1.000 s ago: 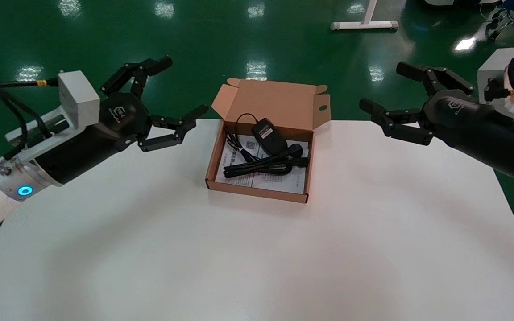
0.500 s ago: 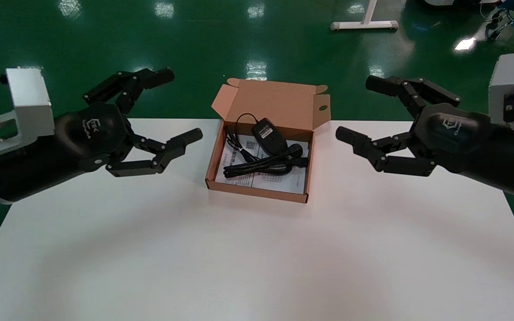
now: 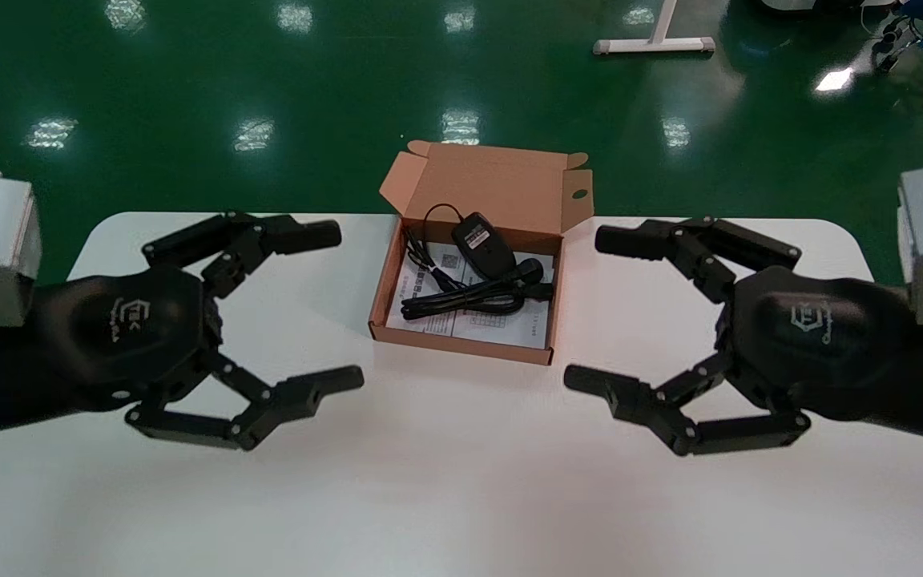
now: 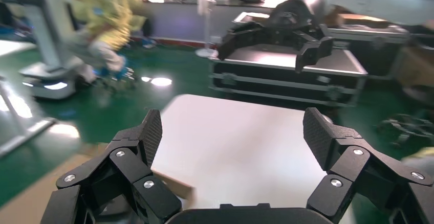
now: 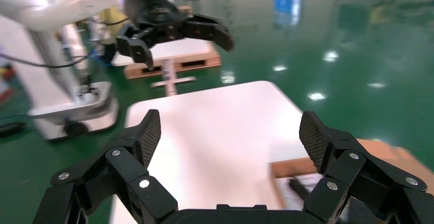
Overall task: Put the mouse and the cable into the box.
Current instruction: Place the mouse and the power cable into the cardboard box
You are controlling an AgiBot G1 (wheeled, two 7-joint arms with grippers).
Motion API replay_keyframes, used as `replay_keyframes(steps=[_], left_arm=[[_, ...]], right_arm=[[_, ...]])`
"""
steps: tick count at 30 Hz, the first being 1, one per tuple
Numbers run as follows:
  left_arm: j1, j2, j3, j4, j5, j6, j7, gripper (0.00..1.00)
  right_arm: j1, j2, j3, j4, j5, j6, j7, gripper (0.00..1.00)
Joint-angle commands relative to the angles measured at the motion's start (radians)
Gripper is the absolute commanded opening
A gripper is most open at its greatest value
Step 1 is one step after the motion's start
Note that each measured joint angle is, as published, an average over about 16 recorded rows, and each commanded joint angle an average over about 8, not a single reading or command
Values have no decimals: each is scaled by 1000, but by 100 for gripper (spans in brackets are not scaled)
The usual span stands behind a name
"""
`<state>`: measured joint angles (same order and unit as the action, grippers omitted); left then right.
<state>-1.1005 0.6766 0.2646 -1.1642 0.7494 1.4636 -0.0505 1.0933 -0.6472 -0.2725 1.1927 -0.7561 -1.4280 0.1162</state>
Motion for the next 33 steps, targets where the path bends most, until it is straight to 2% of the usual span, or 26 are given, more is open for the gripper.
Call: replay_keyframes(steps=[1, 9, 33], left_arm=[[9, -23, 5, -41, -6, 11, -47, 100], [28, -73, 16, -141, -21, 36, -151, 100], [27, -68, 16, -126, -20, 33, -140, 100]], right_arm=[[-6, 11, -2, 28, 8, -21, 22, 100], [-21, 41, -8, 105, 29, -77, 77, 100], [-20, 37, -8, 93, 27, -69, 72, 100]])
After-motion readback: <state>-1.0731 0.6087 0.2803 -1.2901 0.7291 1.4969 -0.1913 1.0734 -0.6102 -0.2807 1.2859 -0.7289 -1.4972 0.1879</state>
